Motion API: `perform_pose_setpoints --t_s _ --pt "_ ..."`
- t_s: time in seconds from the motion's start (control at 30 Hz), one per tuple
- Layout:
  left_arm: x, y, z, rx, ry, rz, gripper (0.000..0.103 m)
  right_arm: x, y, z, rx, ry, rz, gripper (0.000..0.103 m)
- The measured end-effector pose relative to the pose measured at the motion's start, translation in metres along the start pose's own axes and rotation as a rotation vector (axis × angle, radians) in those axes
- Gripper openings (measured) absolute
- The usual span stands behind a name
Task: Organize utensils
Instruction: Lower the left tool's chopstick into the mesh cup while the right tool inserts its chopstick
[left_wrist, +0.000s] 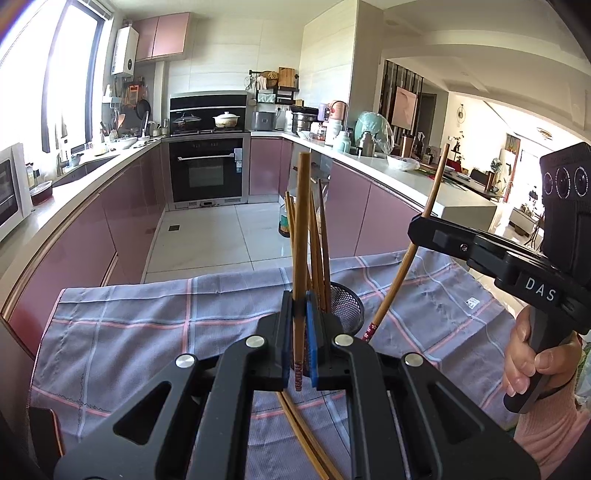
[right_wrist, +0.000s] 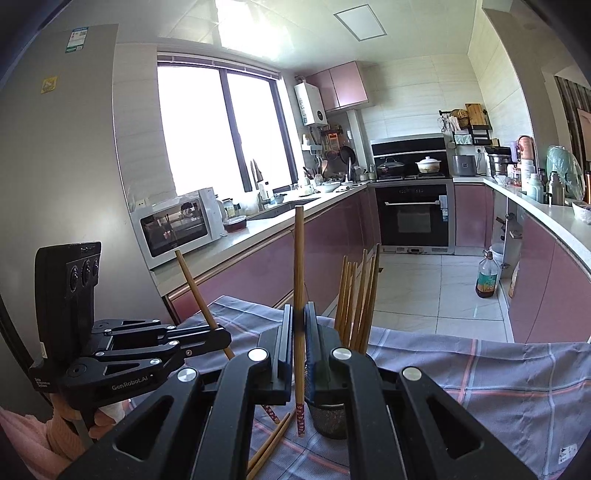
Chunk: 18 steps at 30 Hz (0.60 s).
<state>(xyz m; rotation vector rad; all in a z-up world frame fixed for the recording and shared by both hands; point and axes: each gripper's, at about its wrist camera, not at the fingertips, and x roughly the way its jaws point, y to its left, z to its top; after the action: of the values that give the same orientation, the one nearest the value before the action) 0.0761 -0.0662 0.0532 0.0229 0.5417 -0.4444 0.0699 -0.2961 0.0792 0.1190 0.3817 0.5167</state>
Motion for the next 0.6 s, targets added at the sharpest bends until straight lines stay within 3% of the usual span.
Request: perform_pose_setpoints --t_s 0.6 --pt "-0.009 0.002 0.043 0.012 -0.09 -0.005 0.008 -0.001 -0.008 0.02 -0.007 -0.042 -0.027 0.005"
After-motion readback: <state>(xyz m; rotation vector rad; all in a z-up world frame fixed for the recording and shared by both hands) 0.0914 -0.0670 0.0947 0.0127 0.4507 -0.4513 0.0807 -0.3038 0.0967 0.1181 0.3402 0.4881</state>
